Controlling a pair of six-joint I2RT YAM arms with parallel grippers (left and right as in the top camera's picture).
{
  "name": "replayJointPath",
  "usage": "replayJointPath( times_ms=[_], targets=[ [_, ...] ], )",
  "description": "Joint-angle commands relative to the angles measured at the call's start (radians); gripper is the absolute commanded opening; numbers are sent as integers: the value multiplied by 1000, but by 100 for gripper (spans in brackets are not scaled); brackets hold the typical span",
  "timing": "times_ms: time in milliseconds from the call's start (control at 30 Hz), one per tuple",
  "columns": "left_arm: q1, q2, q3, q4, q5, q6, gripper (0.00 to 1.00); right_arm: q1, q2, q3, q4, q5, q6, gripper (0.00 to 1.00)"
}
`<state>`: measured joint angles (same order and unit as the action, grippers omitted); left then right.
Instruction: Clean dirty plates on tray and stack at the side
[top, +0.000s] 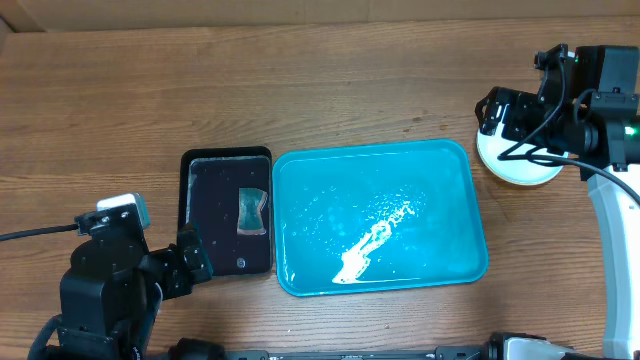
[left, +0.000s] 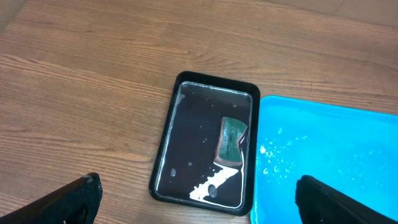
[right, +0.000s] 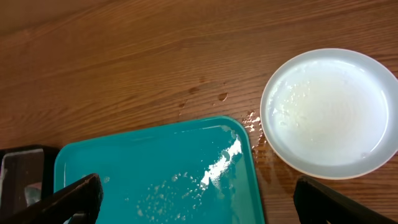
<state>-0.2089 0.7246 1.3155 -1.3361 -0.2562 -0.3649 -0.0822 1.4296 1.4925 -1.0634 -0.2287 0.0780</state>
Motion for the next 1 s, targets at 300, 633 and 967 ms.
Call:
replayJointPath(
  times_ms=[300, 633, 967],
  targets=[
    [-1, 1, 10, 1, -13, -9, 99, 5, -12, 20, -59, -35, 7, 100],
    [-1, 1, 10, 1, -13, -9, 100, 5, -12, 20, -49, -51, 7, 100],
    [-1, 1, 11, 1, -13, -9, 100, 31, -51, -5, 20, -124, 0, 100]
  ],
)
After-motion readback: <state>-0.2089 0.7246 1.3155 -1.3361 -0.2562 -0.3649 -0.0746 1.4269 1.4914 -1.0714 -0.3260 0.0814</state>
